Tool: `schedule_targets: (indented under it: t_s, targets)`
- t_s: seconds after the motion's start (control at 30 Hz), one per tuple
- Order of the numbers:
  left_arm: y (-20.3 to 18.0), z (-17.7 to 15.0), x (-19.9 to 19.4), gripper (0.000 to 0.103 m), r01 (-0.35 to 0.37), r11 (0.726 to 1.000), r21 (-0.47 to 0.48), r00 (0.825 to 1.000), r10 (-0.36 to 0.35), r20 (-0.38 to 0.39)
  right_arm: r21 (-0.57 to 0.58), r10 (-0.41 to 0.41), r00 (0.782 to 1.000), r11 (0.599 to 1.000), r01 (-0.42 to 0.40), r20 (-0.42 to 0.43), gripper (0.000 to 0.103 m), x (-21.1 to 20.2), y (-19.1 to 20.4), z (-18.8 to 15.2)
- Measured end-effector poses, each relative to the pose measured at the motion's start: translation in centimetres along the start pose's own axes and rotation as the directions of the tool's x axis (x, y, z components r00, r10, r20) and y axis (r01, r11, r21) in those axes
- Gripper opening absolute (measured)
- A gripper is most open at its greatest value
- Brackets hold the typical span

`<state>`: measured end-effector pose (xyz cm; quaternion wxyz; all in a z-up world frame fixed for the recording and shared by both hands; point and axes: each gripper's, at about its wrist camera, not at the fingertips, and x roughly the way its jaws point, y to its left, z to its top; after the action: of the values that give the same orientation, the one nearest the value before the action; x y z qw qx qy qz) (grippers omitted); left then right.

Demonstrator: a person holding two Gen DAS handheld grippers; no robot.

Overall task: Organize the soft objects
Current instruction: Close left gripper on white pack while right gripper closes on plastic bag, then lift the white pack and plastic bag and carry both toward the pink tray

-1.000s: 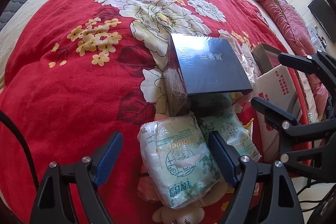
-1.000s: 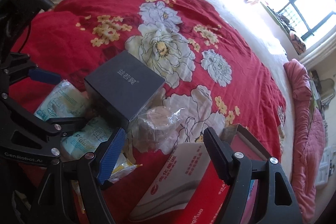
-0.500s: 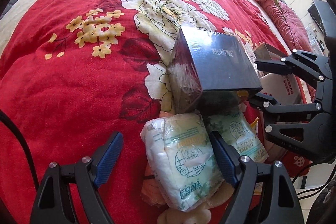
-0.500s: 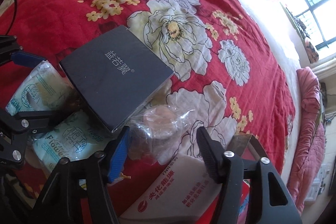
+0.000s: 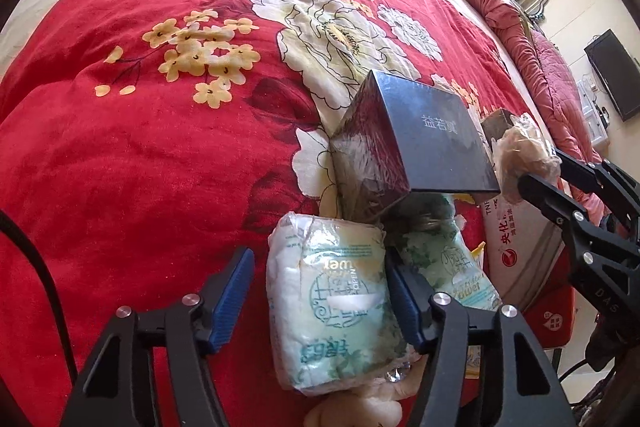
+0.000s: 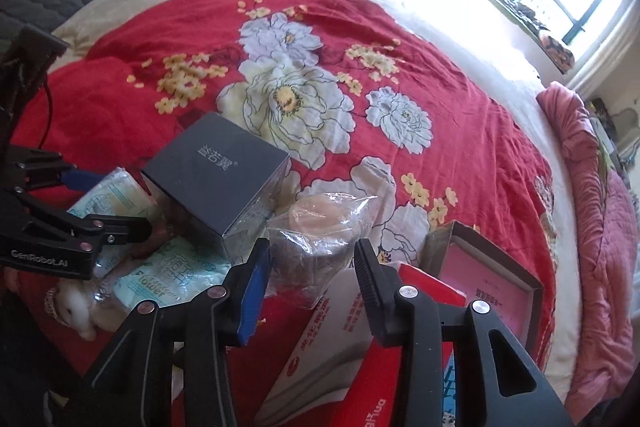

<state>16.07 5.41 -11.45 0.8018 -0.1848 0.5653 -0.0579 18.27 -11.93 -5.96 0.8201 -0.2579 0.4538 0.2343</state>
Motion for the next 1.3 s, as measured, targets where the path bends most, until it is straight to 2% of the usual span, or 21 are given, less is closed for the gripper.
schedule_targets:
  t_s: [0.1, 0.43, 0.67, 1.3]
  targets:
    - [0.6, 0.0, -0.4, 0.051, 0.002, 1.000, -0.016, 1.000, -0.002, 0.015, 0.046, 0.010, 1.000, 0.999, -0.011, 0.024, 0.042, -0.7, -0.1, -0.3]
    - [2.1, -0.4, -2.7, 0.049, 0.001, 0.999, -0.036, 0.997, 0.001, 0.075, 0.168, 0.082, 0.988, 0.980, -0.104, 0.130, 0.041, -4.0, 0.2, -1.8]
    - [0.5, -1.0, -5.4, 0.049, -0.046, 0.999, 0.015, 0.986, 0.043, 0.163, 0.220, 0.121, 0.979, 0.963, -0.156, 0.163, 0.041, -5.1, 0.7, -2.7]
    - [-4.3, -4.0, -9.5, 0.049, -0.124, 0.986, 0.109, 0.966, 0.095, 0.242, 0.236, 0.139, 0.951, 0.949, -0.207, 0.276, 0.041, -9.7, 0.8, -3.9]
